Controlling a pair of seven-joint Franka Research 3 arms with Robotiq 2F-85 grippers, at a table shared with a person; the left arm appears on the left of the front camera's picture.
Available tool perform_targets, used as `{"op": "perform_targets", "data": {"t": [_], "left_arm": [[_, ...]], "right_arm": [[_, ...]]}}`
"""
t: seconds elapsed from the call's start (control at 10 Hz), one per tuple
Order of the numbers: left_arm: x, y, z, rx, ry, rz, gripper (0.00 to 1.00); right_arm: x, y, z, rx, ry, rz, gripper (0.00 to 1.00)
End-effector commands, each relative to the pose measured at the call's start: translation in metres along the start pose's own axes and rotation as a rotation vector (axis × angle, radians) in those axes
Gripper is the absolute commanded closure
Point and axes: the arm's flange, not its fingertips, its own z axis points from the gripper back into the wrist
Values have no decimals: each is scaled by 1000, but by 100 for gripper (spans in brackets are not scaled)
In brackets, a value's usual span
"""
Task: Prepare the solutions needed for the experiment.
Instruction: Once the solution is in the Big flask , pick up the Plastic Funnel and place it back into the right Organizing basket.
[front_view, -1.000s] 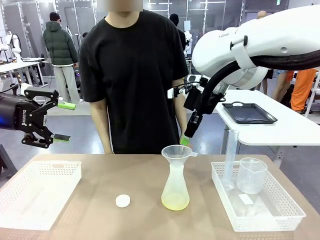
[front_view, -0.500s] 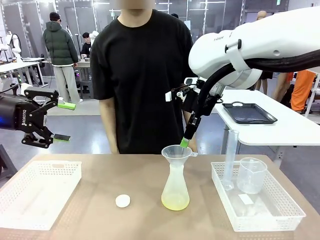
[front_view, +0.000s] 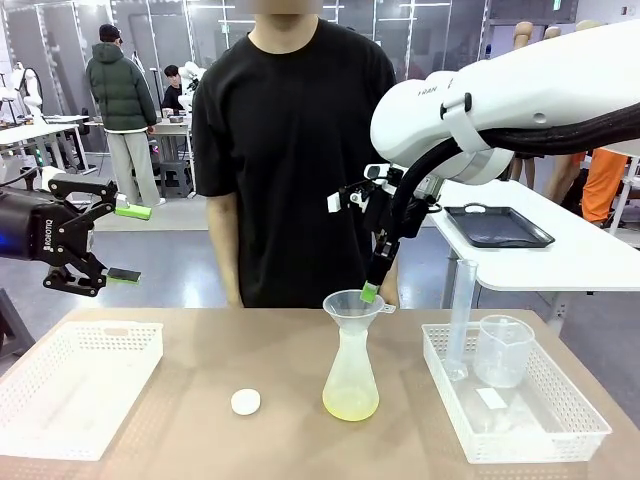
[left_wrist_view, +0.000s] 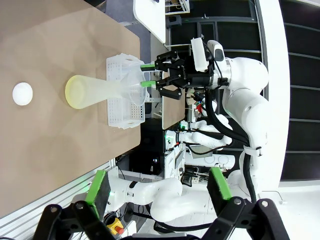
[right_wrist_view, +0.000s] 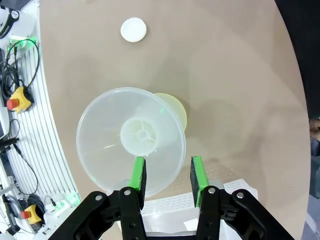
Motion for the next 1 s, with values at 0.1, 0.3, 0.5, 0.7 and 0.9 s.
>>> {"op": "perform_targets", "data": {"t": [0.1,0.3,0.5,0.7,0.9], "left_arm": [[-1,-2,-3,-28,1,13,0],[-1,-2,-3,-28,1,13,0],[-1,-2,-3,-28,1,13,0],[-1,-2,-3,-28,1,13,0],[-1,-2,-3,-28,1,13,0]], "right_arm": [[5,-3,-2,-2,42,-31,53],[7,-3,-10,6,61,-40,53],[9,-1,-17,12,88,-38,53],[10,-1,-20,18,107,-42,53],[12,1,-24,11,115,-52,53]]}}
